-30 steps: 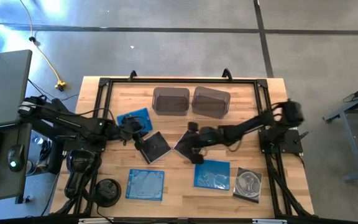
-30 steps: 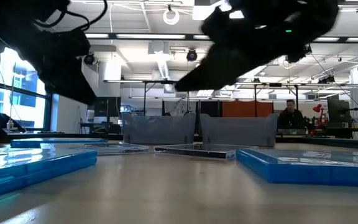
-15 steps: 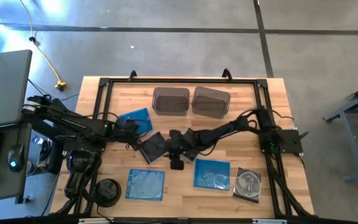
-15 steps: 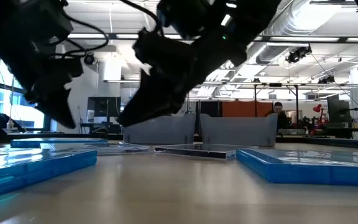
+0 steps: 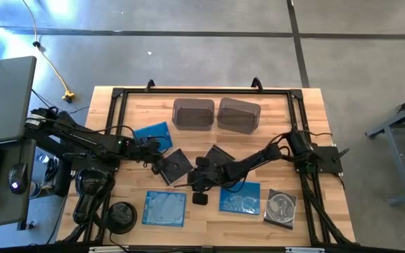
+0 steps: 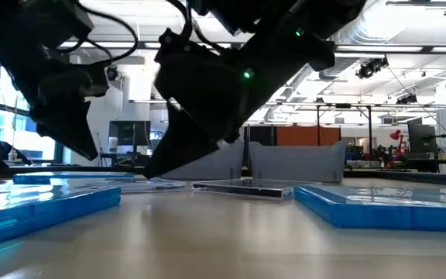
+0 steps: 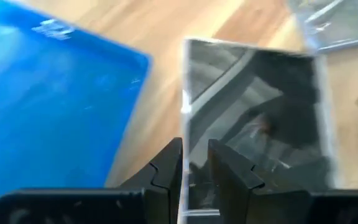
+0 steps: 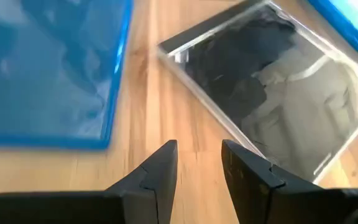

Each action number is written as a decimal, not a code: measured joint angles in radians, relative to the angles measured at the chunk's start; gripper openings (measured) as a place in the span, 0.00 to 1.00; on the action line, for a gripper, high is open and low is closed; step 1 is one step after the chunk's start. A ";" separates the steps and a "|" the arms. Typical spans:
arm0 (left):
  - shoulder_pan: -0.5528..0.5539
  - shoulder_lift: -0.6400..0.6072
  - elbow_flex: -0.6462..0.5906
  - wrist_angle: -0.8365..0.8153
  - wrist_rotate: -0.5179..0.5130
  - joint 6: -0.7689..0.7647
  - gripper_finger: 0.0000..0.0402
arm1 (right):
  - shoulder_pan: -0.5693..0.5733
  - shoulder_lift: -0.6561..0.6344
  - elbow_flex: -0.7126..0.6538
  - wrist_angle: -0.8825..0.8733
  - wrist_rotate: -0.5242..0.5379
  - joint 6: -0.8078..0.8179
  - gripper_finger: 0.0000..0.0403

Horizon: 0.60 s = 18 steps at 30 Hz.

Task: Pick & place jewel cases by type
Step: Put the top left black CD case into the left black bin

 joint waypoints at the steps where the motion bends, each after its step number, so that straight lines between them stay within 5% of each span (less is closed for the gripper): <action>1: 0.000 0.000 0.000 0.023 0.011 0.008 0.18 | -0.001 0.000 0.000 -0.001 0.003 0.031 0.30; 12: 0.001 0.059 -0.001 0.065 -0.001 0.031 0.41 | -0.012 0.000 0.000 -0.006 0.018 0.035 0.30; 18: 0.001 0.095 -0.001 0.065 -0.045 0.013 0.48 | -0.010 -0.001 0.000 0.053 0.001 -0.183 0.30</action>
